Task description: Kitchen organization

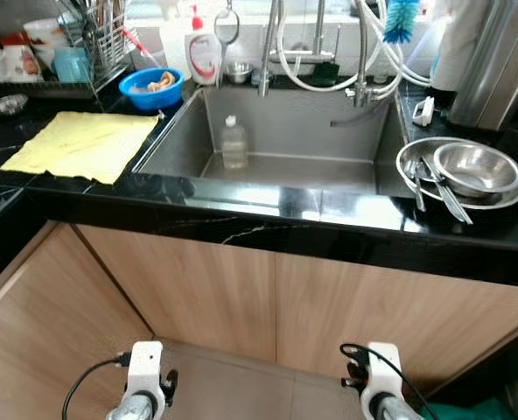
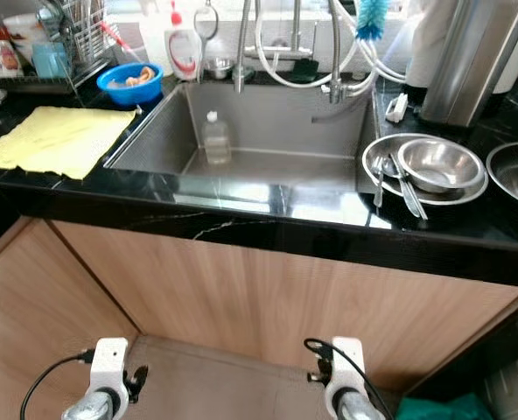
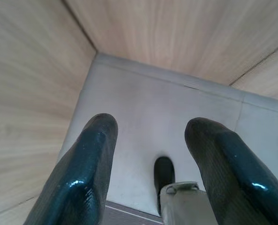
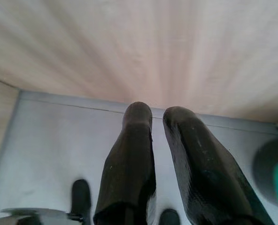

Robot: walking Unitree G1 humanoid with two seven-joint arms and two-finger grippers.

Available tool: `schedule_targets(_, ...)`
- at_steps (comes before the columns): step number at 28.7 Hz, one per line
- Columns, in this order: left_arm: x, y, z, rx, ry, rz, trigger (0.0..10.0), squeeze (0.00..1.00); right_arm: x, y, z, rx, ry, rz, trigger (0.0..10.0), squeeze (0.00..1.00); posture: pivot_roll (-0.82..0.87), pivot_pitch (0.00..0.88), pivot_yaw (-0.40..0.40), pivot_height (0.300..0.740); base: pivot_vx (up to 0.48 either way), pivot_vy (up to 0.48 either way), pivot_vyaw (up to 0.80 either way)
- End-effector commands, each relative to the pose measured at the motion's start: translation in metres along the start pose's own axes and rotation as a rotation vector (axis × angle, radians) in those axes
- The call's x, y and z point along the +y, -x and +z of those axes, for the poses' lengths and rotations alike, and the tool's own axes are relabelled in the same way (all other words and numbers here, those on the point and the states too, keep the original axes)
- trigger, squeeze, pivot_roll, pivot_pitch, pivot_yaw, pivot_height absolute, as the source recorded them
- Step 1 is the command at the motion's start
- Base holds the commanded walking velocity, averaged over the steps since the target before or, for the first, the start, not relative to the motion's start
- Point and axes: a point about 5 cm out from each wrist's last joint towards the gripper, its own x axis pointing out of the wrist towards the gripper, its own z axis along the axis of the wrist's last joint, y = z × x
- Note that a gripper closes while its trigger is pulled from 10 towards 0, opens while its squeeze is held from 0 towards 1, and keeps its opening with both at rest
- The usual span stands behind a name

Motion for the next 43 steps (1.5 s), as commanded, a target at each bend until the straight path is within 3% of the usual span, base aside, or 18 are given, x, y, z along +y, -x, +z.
schedule_targets(1,0.006,0.002,-0.005,0.019,-0.006,0.017,10.0,0.00,0.002,0.000,-0.002,0.003,0.001,0.001,10.0,0.00,-0.10,0.000,0.064,0.740,0.000,0.000,0.00)
schedule_targets(10,0.008,0.005,-0.009,-0.012,-0.041,-0.004,10.0,0.00,0.009,-0.004,0.022,-0.120,0.045,0.040,10.0,0.00,-0.12,0.000,0.077,0.740,0.000,0.000,0.00)
schedule_targets(16,0.014,0.010,-0.007,-0.115,-0.058,0.001,10.0,0.00,-0.002,0.007,0.022,-0.267,0.142,0.023,10.0,0.00,-0.13,0.000,0.067,0.740,0.000,0.000,0.00)
schedule_targets(18,0.018,0.012,0.000,-0.191,-0.074,0.042,10.0,0.00,-0.004,0.011,0.025,-0.314,0.155,0.031,10.0,0.00,-0.14,0.000,0.064,0.740,0.000,0.000,0.00)
schedule_targets(19,0.022,0.016,0.015,-0.315,-0.080,0.085,10.0,0.00,-0.007,0.016,0.030,-0.385,0.163,0.041,10.0,0.00,-0.14,0.000,0.061,0.740,0.000,0.000,0.00)
schedule_targets(22,0.022,0.026,0.042,-0.507,-0.058,0.114,10.0,0.00,-0.016,0.028,0.048,-0.517,0.163,0.026,10.0,0.00,-0.15,0.000,0.057,0.740,0.000,0.000,0.00)
schedule_targets(26,0.021,0.033,0.053,-0.586,-0.062,0.122,10.0,0.00,-0.021,0.038,0.062,-0.590,0.169,0.006,10.0,0.00,-0.15,0.000,0.056,0.740,0.000,0.000,0.00)
schedule_targets(27,0.020,0.040,0.062,-0.647,-0.070,0.128,10.0,0.00,-0.024,0.044,0.072,-0.639,0.180,-0.008,10.0,0.00,-0.16,0.000,0.055,0.740,0.000,0.000,0.00)
schedule_targets(32,0.018,0.057,0.075,-0.724,-0.086,0.170,10.0,0.00,-0.030,0.068,0.096,-0.741,0.184,-0.037,10.0,0.00,-0.14,0.000,0.047,0.740,0.000,0.000,0.00)
schedule_targets(35,0.012,0.074,0.086,-0.791,-0.108,0.176,10.0,0.00,-0.024,0.090,0.111,-0.799,0.187,-0.011,10.0,0.00,-0.14,0.000,0.054,0.740,0.000,0.000,0.00)
schedule_targets(38,0.010,0.082,0.093,-0.825,-0.116,0.185,10.0,0.00,-0.018,0.097,0.118,-0.825,0.185,0.002,10.0,0.00,-0.14,0.000,0.058,0.740,0.000,0.000,0.00)
schedule_targets(41,0.003,0.092,0.118,-0.902,-0.106,0.189,10.0,0.00,0.003,0.105,0.144,-0.904,0.173,0.052,10.0,0.00,-0.13,0.000,0.056,0.740,0.000,0.000,0.00)
schedule_targets(43,0.001,0.093,0.124,-0.910,-0.125,0.196,10.0,0.00,0.007,0.108,0.152,-0.918,0.157,0.059,10.0,0.00,-0.13,0.000,0.056,0.740,0.000,0.000,0.00)
